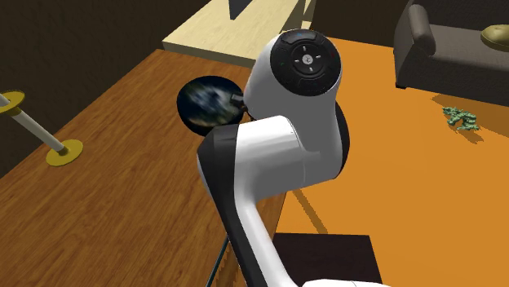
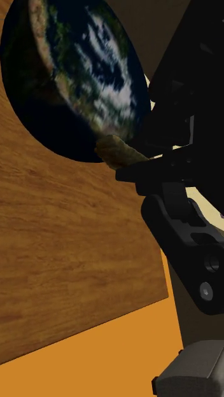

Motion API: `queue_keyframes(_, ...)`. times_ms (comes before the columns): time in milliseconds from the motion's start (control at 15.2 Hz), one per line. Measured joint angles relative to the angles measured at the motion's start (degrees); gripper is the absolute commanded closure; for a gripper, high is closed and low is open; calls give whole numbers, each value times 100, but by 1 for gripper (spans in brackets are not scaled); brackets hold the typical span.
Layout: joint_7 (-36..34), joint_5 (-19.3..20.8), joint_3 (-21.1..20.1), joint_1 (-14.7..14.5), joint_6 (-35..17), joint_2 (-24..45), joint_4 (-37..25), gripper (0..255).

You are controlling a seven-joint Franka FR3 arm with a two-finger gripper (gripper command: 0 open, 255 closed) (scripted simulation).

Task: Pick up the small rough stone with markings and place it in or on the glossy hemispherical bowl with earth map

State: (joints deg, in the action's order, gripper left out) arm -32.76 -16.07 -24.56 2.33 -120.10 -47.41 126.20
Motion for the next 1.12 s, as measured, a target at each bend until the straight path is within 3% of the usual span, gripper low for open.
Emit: queue_keyframes(1122, -119, 275, 49, 271, 1043, 713, -1766, 255)
